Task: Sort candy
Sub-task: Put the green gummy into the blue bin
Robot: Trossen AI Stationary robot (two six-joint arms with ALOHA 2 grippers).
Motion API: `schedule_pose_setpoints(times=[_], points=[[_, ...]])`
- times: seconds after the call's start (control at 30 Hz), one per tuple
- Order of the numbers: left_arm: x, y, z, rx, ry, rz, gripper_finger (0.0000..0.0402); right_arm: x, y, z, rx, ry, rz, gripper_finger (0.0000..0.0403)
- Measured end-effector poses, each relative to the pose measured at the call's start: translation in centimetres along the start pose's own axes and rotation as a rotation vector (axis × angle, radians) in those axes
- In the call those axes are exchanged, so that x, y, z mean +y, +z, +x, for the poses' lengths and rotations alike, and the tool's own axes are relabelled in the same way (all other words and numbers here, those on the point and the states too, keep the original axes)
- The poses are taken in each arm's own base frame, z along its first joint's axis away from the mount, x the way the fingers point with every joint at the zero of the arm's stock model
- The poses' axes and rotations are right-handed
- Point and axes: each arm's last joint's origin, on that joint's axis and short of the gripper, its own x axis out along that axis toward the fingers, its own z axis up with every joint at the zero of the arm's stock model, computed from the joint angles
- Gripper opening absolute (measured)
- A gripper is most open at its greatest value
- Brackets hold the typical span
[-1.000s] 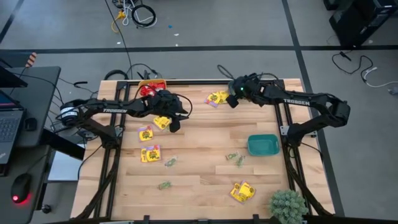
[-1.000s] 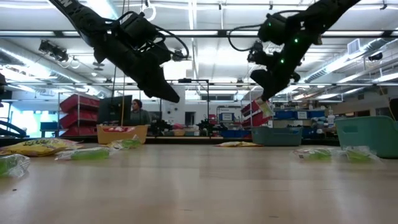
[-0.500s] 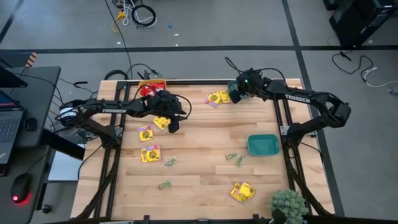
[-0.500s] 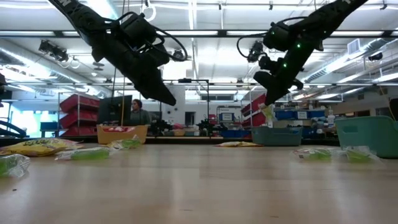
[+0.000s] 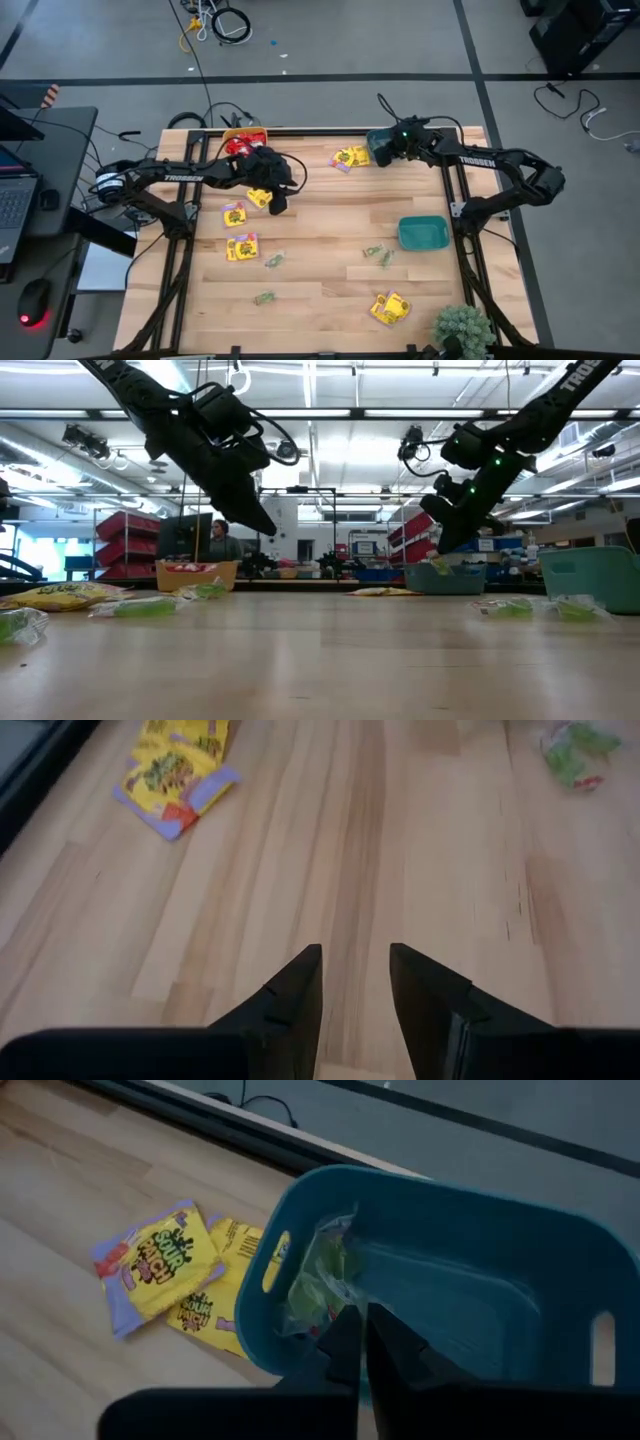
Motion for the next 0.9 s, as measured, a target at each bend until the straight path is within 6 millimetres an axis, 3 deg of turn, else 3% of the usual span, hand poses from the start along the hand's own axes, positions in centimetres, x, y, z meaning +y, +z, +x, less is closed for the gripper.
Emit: schedule_pose_setpoints(times=[0.3, 0.4, 0.5, 0.63, 0.9], points=[[0.0, -0.6, 0.0, 0.066, 0.031, -0.008, 0.0122, 0.2, 0.7, 0.0, -0.074, 0.019, 0.012, 0.0125], [0.0, -0.7, 0.0, 0.076, 0.029, -0.009, 0.0122, 0.5, 1.0, -0.1, -0.094, 0.078, 0.006, 0.0141], [0.0, -0.8, 0.0, 0.082, 0.028, -0.010, 0.0122, 1.0, 1.0, -0.1, -0.100, 0.114, -0.021, 0.0105], [0.0, -0.8, 0.0, 0.082, 0.028, -0.010, 0.0122, 1.1, 0.6, 0.6, -0.069, 0.125, -0.046, 0.0016], [0.0, -0.9, 0.0, 0.098, 0.028, -0.012, 0.0122, 0.9, -1.7, 4.4, 0.080, 0.116, -0.018, 0.0002]])
